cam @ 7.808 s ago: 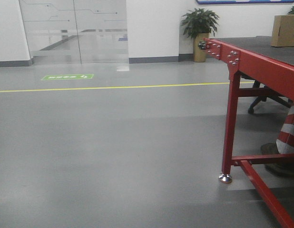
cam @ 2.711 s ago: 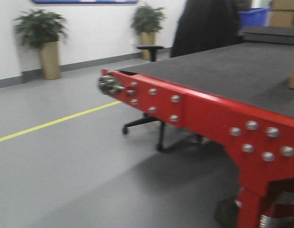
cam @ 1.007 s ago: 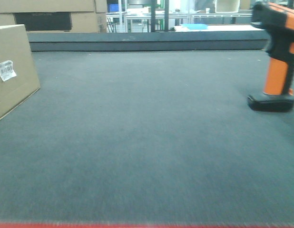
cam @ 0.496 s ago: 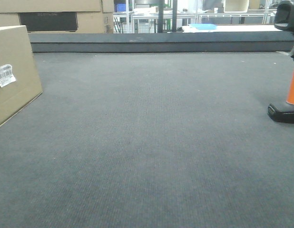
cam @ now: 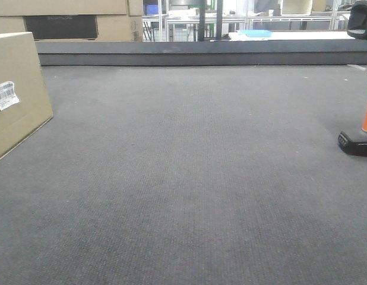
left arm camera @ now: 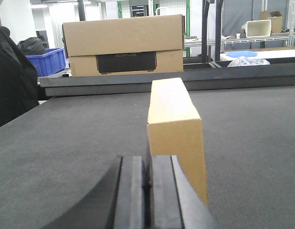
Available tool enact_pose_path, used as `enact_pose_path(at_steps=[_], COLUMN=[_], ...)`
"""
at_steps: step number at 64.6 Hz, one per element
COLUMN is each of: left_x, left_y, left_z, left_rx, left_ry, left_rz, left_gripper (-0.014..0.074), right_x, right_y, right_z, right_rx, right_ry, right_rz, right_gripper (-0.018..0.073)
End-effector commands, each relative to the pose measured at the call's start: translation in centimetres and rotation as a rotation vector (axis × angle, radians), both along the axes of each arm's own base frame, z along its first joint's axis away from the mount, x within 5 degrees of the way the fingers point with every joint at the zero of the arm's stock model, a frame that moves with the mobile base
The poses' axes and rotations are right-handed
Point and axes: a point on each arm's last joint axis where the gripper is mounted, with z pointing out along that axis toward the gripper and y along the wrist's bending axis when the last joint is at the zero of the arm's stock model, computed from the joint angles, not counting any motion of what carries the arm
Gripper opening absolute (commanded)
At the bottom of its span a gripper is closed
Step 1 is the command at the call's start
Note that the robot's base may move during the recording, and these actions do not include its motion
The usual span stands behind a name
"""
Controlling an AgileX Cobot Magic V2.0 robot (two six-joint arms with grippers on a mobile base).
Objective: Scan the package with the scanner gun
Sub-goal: 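Reach the left gripper to the cardboard box and close on it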
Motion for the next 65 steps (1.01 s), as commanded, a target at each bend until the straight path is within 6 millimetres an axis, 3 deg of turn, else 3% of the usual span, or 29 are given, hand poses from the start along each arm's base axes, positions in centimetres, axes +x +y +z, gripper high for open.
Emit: enact_pose_path(at_steps=[1, 46, 60, 65], left_x=[-0.1, -0.1, -0.5, -0.8], left_y=[0.0, 0.0, -0.1, -0.1], left_z=[0.3, 0.5, 2.2, 3.4], left_rx=[-0.006, -0.004, 0.002, -0.018], left_ry=[-0.027, -0.045, -0.245, -0.289], left_rz=[-0.006, -0.007, -0.013, -0.013], left_gripper=[-0.0111, -0.0111, -0.0111, -0.0111], right_x=[0.0, -0.1, -0.3, -0.7], right_y=[0.0, -0.1, -0.2, -0.2], right_z=[0.2, 1.0, 1.9, 3.7], right_rx=[-0.004, -0.001, 0.007, 0.008], right_ry=[-0.024, -0.106, -0.206, -0.250], right_rz=[-0.006, -0.015, -0.026, -0.025], right_gripper=[-0.0154, -0.0154, -0.0154, -0.0154])
